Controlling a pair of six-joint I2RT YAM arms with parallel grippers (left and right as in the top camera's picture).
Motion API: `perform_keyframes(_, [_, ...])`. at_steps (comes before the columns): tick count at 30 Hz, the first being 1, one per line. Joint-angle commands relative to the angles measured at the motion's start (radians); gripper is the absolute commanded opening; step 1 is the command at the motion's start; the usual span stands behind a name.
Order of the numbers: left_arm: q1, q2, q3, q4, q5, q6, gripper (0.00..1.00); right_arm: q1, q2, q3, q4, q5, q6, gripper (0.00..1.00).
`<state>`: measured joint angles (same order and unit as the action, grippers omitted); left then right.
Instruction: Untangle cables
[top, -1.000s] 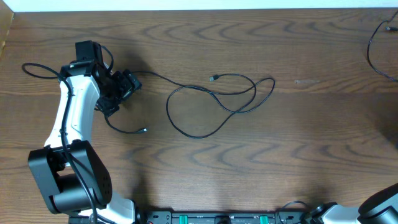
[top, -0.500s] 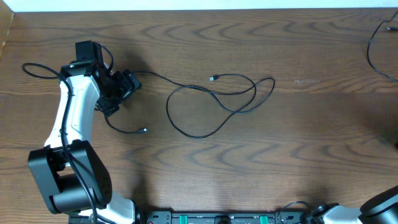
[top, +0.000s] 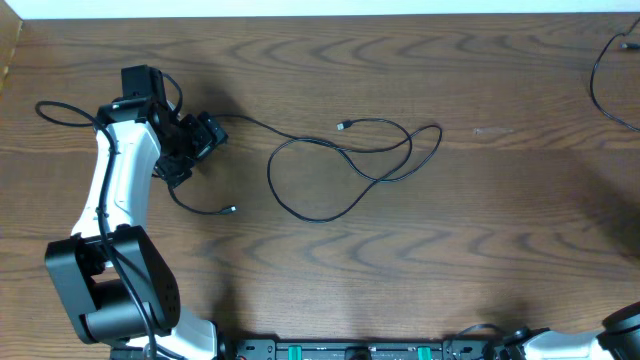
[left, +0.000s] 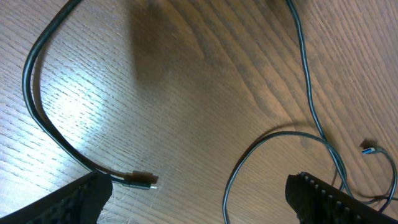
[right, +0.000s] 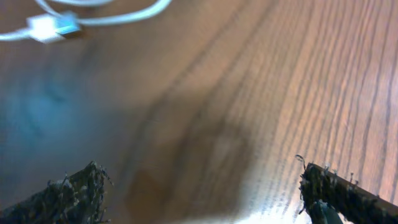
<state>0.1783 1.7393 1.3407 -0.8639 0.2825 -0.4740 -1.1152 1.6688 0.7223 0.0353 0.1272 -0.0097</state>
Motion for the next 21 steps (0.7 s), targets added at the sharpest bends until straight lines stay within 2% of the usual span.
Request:
perform_keyframes(1, [0.0,0.005,-0.002,-0.003,-0.007,-0.002,0.94,-0.039,0.066,-0.009,0.026,0.0,-0.011,0.99])
perform_keyframes(13, [0.0,0.005,-0.002,-0.003,-0.007,-0.002,0.94,-0.052,0.186,-0.009,0.172,-0.011,-0.042,0.99])
perform_keyframes(21, [0.0,0.005,-0.002,-0.003,-0.007,-0.002,0.94,-0.052,0.293,-0.009,0.317,-0.138,-0.059,0.99])
